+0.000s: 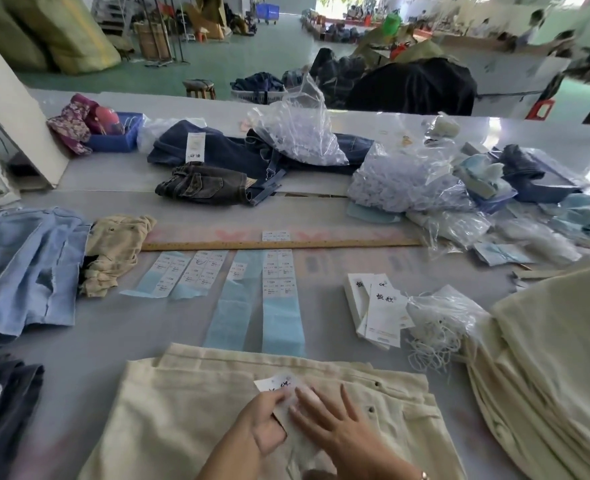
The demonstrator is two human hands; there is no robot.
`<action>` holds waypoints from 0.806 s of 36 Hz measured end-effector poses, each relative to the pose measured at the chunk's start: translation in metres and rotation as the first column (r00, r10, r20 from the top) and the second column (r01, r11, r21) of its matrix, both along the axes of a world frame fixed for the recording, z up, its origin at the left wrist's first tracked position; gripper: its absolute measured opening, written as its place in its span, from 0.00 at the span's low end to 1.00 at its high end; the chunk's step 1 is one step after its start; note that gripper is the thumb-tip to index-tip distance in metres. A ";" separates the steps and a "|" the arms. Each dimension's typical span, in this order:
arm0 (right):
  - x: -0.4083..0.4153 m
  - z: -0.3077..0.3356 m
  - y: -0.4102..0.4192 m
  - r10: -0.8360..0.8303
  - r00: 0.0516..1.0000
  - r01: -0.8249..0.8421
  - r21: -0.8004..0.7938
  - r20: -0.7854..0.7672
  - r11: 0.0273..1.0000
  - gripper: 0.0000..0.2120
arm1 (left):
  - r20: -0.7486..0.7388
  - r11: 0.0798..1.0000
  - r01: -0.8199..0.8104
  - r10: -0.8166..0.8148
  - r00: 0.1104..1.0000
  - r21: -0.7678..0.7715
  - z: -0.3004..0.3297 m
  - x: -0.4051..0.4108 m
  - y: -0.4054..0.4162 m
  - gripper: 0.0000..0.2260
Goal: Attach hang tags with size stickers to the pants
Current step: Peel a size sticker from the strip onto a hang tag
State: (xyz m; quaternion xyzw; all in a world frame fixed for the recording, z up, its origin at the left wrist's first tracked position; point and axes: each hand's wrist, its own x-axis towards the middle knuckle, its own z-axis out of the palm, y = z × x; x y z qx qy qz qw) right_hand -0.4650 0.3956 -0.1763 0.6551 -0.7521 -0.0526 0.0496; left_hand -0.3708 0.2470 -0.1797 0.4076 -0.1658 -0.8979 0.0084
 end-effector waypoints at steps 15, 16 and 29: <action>-0.155 0.009 0.040 -0.709 0.584 0.781 -0.034 0.395 0.624 0.08 | 0.296 0.874 0.141 0.004 0.955 -0.466 -0.017 -0.023 0.025 0.03; -0.165 0.008 0.035 -0.742 0.566 0.793 0.011 0.358 0.610 0.09 | 0.302 0.870 0.149 0.000 0.953 -0.470 -0.018 -0.024 0.027 0.03; -0.202 -0.021 0.006 -0.739 0.670 0.734 0.087 0.070 0.674 0.09 | 0.423 0.695 0.395 -0.143 0.895 -0.601 -0.025 -0.013 0.017 0.04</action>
